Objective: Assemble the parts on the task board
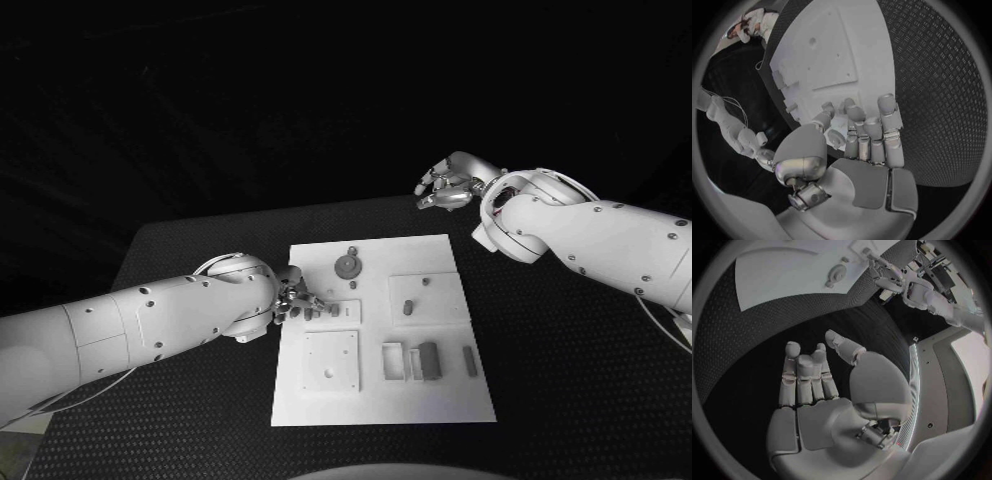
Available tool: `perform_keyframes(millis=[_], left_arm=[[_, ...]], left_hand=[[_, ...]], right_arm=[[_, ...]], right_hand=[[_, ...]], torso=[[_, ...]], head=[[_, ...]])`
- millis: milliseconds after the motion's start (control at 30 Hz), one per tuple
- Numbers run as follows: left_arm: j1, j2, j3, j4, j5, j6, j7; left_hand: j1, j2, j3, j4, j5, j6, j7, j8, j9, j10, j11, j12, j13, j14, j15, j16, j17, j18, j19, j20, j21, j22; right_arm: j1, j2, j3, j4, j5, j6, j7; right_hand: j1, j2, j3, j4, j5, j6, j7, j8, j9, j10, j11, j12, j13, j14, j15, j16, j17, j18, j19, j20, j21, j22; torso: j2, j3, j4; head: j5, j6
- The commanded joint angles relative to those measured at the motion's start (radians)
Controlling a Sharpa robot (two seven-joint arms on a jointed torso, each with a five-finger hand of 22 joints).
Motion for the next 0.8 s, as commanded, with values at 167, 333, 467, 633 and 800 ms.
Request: perform_keyframes(millis=[167,333,467,633,800], left_arm=[[0.0,-0.004,0.003,-0.004,0.068,-0.034,0.028],[0.001,-0.021,0.018,0.004,0.068,-0.055,0.023],[0.002,-0.032,0.04,0.006,0.072,-0.067,0.022],[0.021,-0.032,0.048,-0.006,0.167,-0.103,0.072],[0.028,-0.014,0.048,-0.039,0.271,-0.194,0.314]], left_hand=[[-0.056,-0.055,-0.071,0.019,-0.005,-0.005,-0.002,-0.009,-0.002,-0.005,-0.005,-0.01,0.002,-0.003,-0.011,-0.009,0.002,0.024,-0.012,-0.009,-0.013,0.011],[-0.055,-0.072,-0.084,0.056,-0.005,-0.009,-0.004,-0.013,-0.002,-0.008,-0.008,-0.013,0.003,-0.005,-0.015,-0.013,0.003,0.032,-0.01,-0.009,-0.019,0.006],[-0.031,-0.059,-0.099,0.075,-0.005,-0.016,-0.002,-0.015,-0.001,-0.015,-0.007,-0.015,0.005,-0.009,-0.015,-0.017,0.004,0.032,-0.011,-0.006,-0.023,0.005],[0.108,0.067,-0.136,0.026,0.06,-0.096,0.035,-0.059,-0.023,-0.077,0.029,-0.053,-0.007,-0.056,0.018,-0.063,-0.013,0.013,-0.067,0.017,-0.061,-0.005],[0.285,0.123,-0.003,-0.081,0.068,-0.167,0.081,-0.094,-0.071,-0.176,0.08,-0.148,-0.063,-0.138,0.072,-0.16,-0.063,-0.013,-0.163,0.057,-0.147,-0.051]], right_arm=[[-0.001,0.0,0.001,0.0,-0.002,0.012,0.007],[-0.001,0.0,0.001,0.0,-0.002,0.011,0.007],[-0.001,-0.001,0.001,0.0,-0.002,0.011,0.007],[-0.001,0.0,0.001,-0.001,-0.001,0.01,0.009],[-0.001,0.002,0.0,-0.005,0.002,0.008,0.012]], right_hand=[[-0.001,0.004,-0.004,-0.002,-0.005,-0.001,0.006,-0.006,-0.001,-0.001,0.003,-0.004,0.001,-0.008,0.0,0.004,-0.002,0.007,-0.008,0.002,-0.003,0.015],[-0.001,0.004,-0.004,-0.002,-0.005,-0.001,0.006,-0.006,-0.001,-0.001,0.003,-0.004,0.001,-0.008,0.0,0.004,-0.002,0.007,-0.008,0.002,-0.003,0.015],[-0.001,0.004,-0.004,-0.002,-0.005,-0.001,0.006,-0.006,-0.001,-0.001,0.003,-0.004,0.001,-0.008,0.0,0.004,-0.002,0.007,-0.008,0.002,-0.003,0.015],[-0.001,0.004,-0.004,-0.002,-0.005,-0.001,0.006,-0.006,-0.001,-0.001,0.003,-0.004,0.001,-0.008,0.0,0.004,-0.002,0.007,-0.008,0.002,-0.003,0.015],[-0.001,0.004,-0.004,-0.002,-0.005,-0.002,0.006,-0.007,-0.002,-0.002,0.003,-0.004,0.001,-0.008,0.0,0.004,-0.003,0.007,-0.008,0.002,-0.004,0.015]], torso=[[0.0,0.0003,-0.0004],[0.0,0.0004,-0.0005],[-0.001,0.0008,-0.0001],[-0.001,0.0009,-0.0001],[0.0,0.0006,0.0]], head=[[-0.001,0.0],[-0.002,0.002],[-0.003,0.004],[-0.005,0.01],[-0.005,0.017]])
